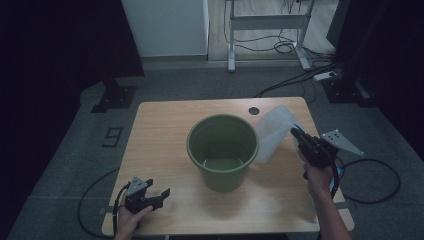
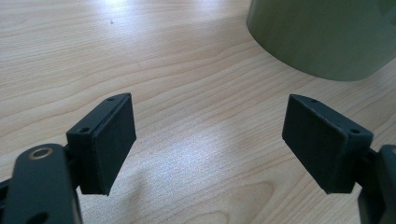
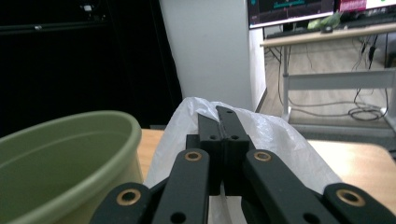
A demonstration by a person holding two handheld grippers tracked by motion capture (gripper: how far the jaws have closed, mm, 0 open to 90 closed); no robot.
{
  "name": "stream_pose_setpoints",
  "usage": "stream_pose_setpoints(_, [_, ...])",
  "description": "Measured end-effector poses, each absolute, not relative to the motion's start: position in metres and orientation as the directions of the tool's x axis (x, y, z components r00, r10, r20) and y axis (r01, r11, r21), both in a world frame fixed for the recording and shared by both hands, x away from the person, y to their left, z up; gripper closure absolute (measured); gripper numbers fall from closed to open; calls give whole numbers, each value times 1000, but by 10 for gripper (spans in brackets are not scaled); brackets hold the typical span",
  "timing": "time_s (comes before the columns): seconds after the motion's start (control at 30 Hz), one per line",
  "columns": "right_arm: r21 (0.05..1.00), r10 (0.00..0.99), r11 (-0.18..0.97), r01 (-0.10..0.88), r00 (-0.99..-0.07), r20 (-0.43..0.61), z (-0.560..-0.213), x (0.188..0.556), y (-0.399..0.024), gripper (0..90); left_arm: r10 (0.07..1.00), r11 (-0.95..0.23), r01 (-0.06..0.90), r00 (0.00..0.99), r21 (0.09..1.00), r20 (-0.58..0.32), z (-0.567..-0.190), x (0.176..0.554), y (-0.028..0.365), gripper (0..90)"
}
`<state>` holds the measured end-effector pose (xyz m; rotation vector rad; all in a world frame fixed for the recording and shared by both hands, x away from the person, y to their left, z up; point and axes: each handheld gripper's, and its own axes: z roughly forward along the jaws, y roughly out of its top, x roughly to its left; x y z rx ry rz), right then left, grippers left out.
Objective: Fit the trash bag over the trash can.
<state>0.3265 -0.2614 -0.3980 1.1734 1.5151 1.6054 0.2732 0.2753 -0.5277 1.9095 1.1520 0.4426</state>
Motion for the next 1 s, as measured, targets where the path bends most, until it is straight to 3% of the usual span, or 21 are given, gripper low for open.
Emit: stream_pose_setpoints(1.0, [990, 899, -130, -55, -427, 94, -291, 305, -247, 888, 844, -235, 554, 524, 799, -116, -531, 275, 271, 174])
